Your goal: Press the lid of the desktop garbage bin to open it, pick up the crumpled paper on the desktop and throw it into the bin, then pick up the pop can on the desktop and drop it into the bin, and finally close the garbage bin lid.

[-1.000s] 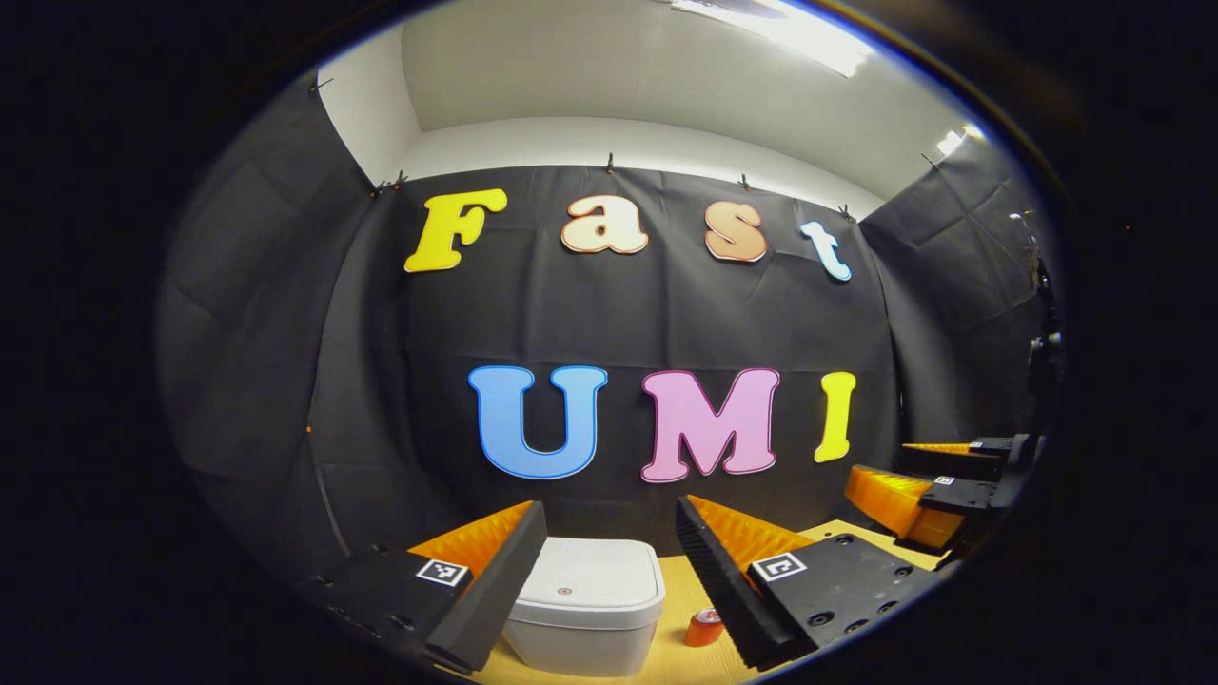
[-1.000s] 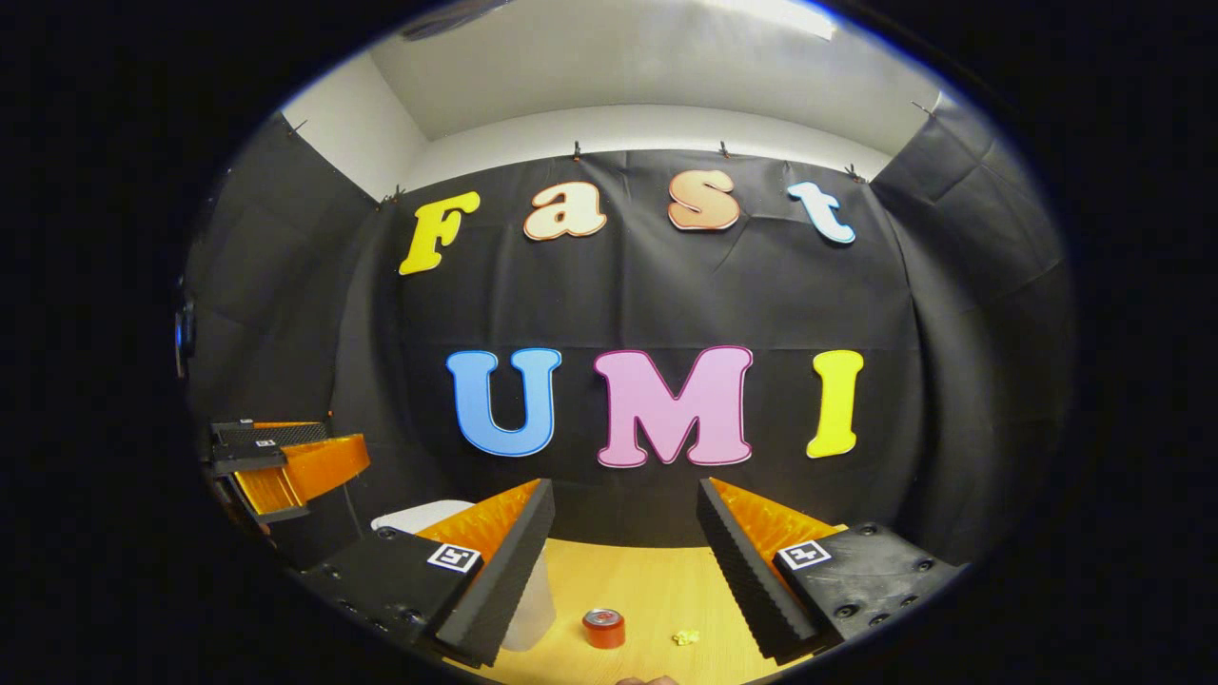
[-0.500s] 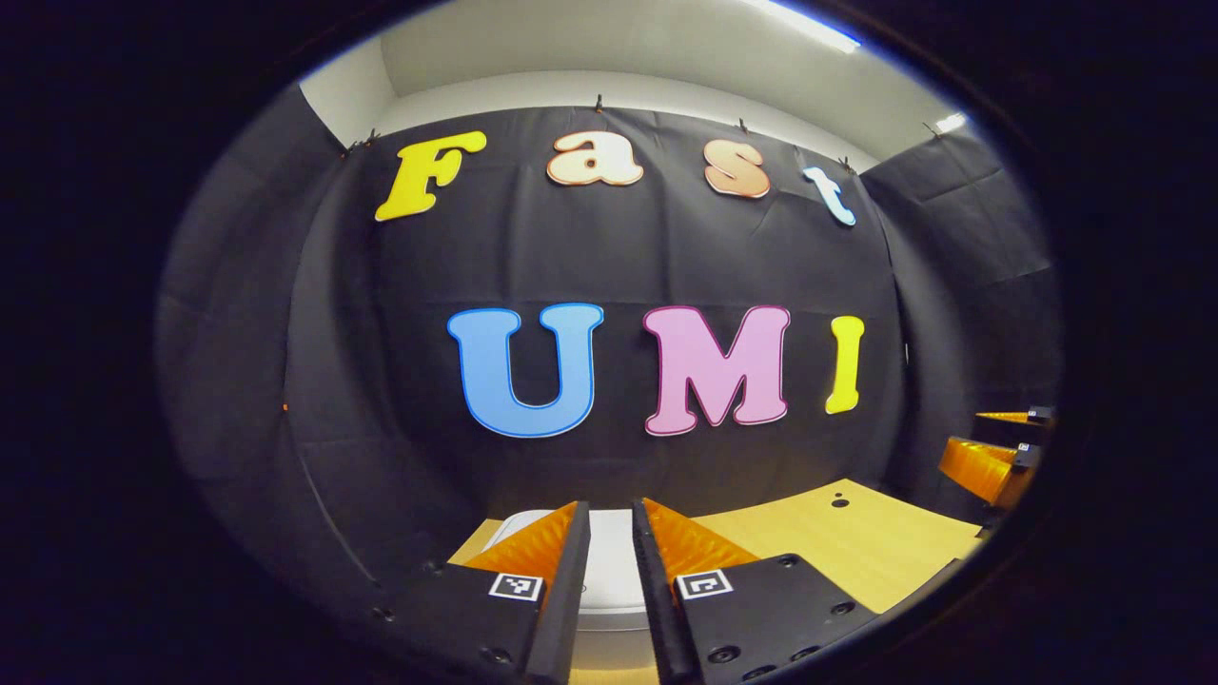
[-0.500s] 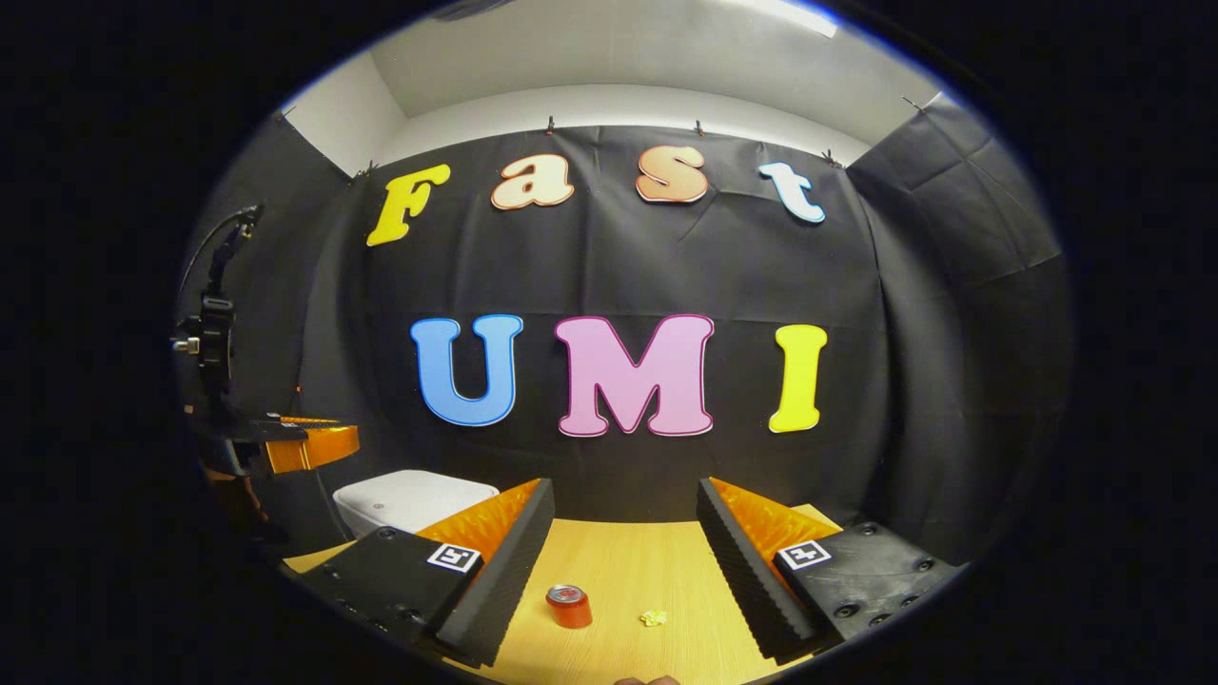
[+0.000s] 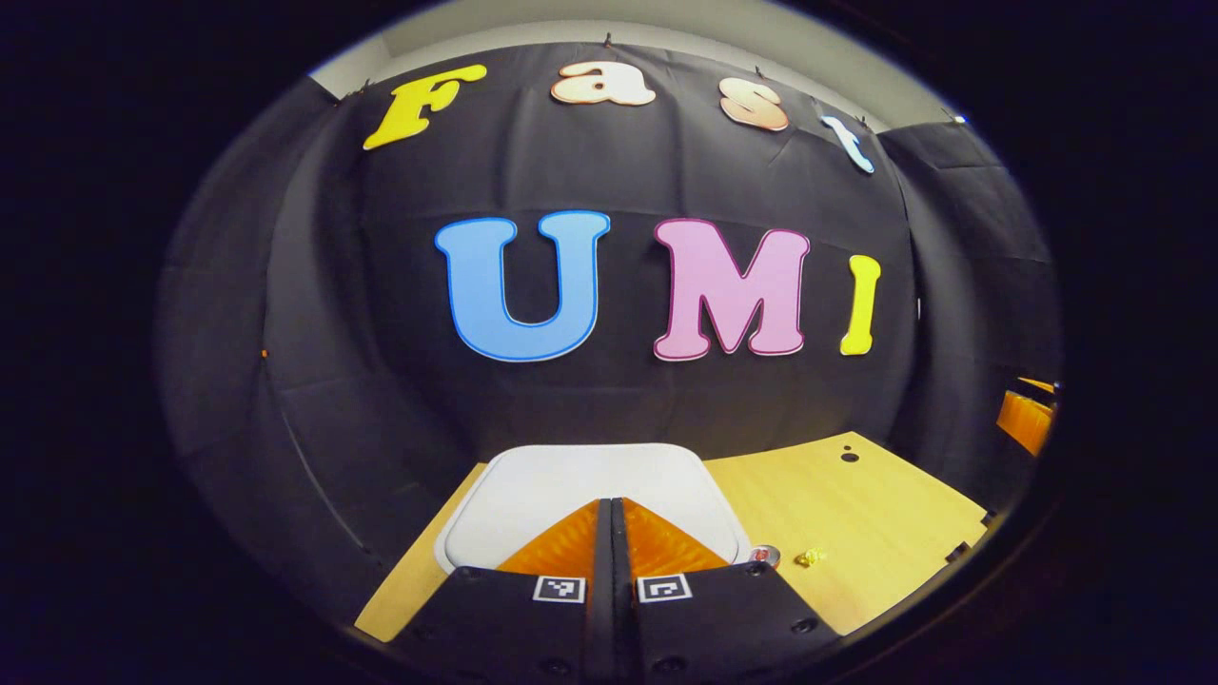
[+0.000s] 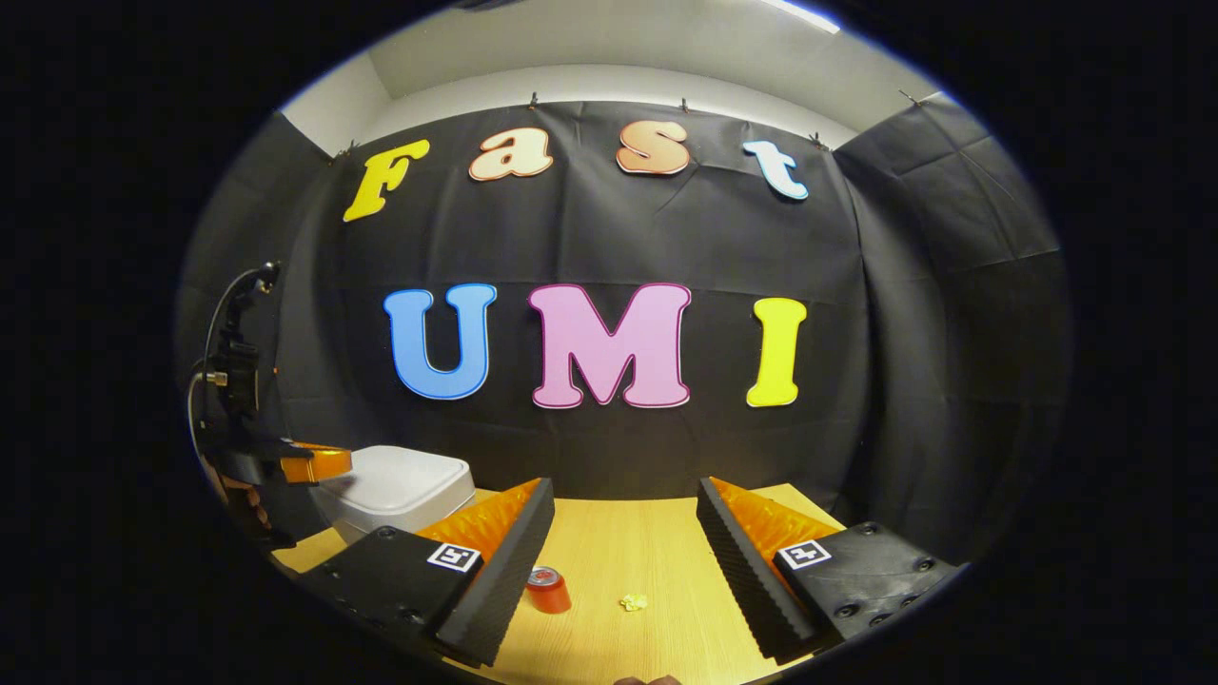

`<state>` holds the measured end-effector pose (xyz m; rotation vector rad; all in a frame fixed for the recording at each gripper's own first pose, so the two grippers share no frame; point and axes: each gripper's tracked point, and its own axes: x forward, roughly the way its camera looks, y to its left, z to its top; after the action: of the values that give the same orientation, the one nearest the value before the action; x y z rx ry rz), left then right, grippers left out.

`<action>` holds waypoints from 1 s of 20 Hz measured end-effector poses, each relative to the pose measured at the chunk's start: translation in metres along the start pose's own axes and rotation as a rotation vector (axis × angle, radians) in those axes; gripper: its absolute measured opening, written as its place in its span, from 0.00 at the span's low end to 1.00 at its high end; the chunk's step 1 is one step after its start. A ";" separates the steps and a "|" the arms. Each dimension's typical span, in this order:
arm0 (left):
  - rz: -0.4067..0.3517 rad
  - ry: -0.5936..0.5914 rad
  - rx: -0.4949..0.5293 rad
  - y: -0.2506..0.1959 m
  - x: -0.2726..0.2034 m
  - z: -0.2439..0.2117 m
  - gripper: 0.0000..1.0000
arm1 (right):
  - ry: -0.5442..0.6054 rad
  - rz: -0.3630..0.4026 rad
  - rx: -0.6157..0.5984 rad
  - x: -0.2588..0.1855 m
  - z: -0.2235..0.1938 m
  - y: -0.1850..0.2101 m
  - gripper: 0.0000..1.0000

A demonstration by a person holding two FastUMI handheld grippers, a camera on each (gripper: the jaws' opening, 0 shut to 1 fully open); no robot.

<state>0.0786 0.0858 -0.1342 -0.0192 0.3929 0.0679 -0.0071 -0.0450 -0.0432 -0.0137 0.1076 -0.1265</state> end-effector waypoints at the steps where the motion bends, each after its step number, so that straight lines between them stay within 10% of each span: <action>1: -0.005 0.021 -0.010 0.001 0.002 -0.007 0.05 | 0.006 -0.004 0.000 0.000 -0.002 -0.001 0.97; 20: -0.008 -0.075 0.072 0.003 -0.002 0.018 0.06 | 0.020 -0.007 -0.017 -0.013 -0.001 0.005 0.97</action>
<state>0.0833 0.0895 -0.1163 0.0526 0.3203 0.0462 -0.0193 -0.0388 -0.0433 -0.0293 0.1286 -0.1325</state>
